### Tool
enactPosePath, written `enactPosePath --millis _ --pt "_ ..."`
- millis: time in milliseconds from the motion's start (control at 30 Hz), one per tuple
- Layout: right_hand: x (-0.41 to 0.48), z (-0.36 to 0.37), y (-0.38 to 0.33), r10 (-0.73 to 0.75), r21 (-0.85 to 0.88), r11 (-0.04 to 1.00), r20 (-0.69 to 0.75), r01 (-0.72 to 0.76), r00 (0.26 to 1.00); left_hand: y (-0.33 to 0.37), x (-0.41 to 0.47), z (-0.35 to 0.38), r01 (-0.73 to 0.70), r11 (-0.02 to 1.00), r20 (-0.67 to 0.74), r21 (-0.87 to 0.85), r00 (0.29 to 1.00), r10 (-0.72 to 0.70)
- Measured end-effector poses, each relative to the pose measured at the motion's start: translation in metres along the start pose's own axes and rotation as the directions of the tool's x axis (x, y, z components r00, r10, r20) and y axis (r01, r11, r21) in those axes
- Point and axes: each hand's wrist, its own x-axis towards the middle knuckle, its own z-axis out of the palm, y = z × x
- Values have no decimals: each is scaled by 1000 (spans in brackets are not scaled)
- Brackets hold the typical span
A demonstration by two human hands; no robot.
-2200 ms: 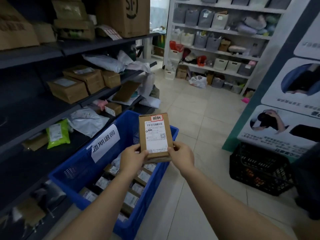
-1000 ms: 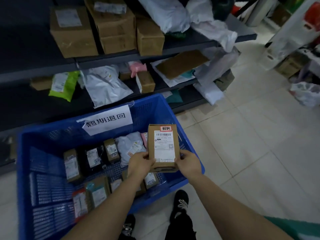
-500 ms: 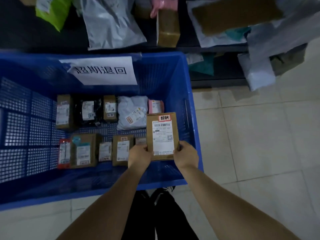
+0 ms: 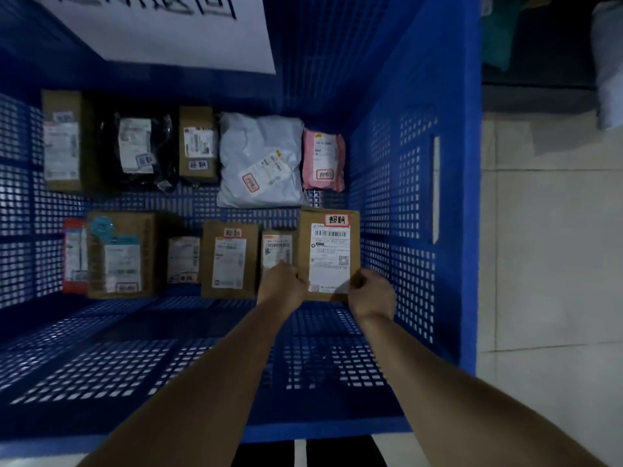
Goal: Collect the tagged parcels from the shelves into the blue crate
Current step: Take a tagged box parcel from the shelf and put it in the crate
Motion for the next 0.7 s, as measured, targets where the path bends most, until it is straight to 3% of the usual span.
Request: enactPosePath --millis 467,700 --pt "94 107 53 64 -56 996 -2 -64 998 -44 108 71 -25 996 221 88 975 5" --pt "117 136 61 110 -20 994 133 -108 985 -57 130 87 -92 990 271 106 961 61"
